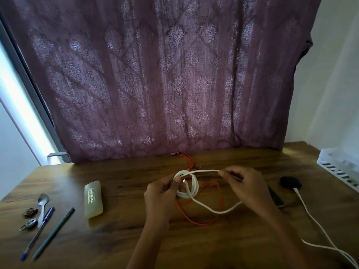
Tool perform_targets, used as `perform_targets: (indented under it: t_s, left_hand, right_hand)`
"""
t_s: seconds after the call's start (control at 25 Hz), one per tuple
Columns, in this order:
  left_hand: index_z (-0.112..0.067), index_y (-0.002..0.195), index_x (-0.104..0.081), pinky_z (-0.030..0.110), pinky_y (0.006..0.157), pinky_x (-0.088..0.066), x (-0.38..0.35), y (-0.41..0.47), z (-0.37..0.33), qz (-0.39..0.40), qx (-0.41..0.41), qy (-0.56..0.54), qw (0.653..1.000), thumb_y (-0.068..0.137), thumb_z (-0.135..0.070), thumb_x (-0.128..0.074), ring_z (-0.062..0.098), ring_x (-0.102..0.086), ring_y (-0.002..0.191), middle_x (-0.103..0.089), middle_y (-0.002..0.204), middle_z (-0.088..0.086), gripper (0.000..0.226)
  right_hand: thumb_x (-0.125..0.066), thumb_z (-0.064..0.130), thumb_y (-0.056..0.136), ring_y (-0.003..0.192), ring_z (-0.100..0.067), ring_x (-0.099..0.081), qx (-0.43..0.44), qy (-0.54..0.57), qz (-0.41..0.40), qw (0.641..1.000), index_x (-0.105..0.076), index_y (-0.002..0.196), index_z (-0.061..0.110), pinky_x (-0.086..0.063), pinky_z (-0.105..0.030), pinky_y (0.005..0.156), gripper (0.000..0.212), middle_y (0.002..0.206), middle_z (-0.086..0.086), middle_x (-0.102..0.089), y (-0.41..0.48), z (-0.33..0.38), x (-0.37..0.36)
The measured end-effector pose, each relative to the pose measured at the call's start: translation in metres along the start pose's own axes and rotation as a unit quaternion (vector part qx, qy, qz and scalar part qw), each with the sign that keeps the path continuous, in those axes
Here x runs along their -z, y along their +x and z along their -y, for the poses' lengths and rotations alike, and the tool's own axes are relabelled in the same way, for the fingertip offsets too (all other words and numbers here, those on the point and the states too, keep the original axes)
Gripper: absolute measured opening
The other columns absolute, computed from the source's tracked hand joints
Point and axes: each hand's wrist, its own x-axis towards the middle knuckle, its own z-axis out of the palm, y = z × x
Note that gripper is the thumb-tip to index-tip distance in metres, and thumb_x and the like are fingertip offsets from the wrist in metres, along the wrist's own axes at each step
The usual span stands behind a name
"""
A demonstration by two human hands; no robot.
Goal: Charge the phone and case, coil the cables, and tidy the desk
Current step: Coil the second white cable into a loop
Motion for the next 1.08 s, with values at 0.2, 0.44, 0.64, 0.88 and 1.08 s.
perform_targets:
  t_s: [0.2,0.44,0.64,0.88,1.08]
  left_hand:
    - [-0.025,0.079,-0.075,0.051,0.087,-0.052,-0.006,0.002,0.000,-0.042,0.009,-0.053,0.998,0.086,-0.012,-0.061,0.026,-0.070,0.084,-0.075,0.078,0.004,0.020]
    - [-0.017,0.092,-0.074,0.052,0.086,-0.052,-0.006,0.008,0.004,-0.039,0.003,-0.060,0.997,0.086,-0.016,-0.061,0.024,-0.070,0.086,-0.075,0.083,0.004,0.015]
    - [-0.013,0.096,-0.073,0.050,0.087,-0.053,0.005,0.010,0.005,-0.061,0.010,-0.082,0.995,0.088,-0.015,-0.059,0.024,-0.070,0.086,-0.075,0.083,0.006,0.016]
    - [-0.007,0.096,-0.072,0.047,0.086,-0.053,0.017,0.015,0.004,-0.073,0.027,-0.118,0.990,0.087,-0.013,-0.059,0.033,-0.068,0.089,-0.073,0.083,0.015,0.017]
    - [-0.004,0.094,-0.072,0.030,0.065,-0.054,-0.001,0.001,0.004,-0.024,0.057,-0.134,0.989,0.089,-0.010,-0.057,0.027,-0.069,0.083,-0.073,0.085,0.014,0.017]
  right_hand:
    - [-0.062,0.031,0.086,0.098,-0.018,-0.051,0.084,-0.188,-0.192,0.959,-0.065,0.104,0.012,-0.045,-0.028,0.076,0.027,0.104,-0.006,-0.058,-0.020,0.003,-0.036]
    - [-0.052,0.053,0.085,0.082,0.001,-0.060,0.157,-0.003,-0.041,0.987,-0.067,0.094,0.024,-0.054,-0.029,0.069,0.034,0.088,0.013,-0.067,-0.039,0.024,-0.065]
    - [-0.065,0.026,0.077,0.078,-0.001,-0.064,0.129,0.098,-0.044,0.986,-0.070,0.081,0.027,-0.049,-0.017,0.069,0.007,0.081,0.015,-0.068,-0.033,0.015,-0.054]
    - [-0.070,0.005,0.079,0.092,0.005,-0.056,0.074,-0.049,0.083,0.993,-0.072,0.088,0.023,-0.034,0.004,0.080,0.021,0.087,0.023,-0.058,-0.031,-0.023,-0.034]
    - [-0.069,0.026,0.081,0.090,0.015,-0.058,0.021,0.071,0.030,0.997,-0.064,0.103,0.031,-0.040,0.000,0.073,0.023,0.089,0.031,-0.062,-0.032,0.010,-0.042]
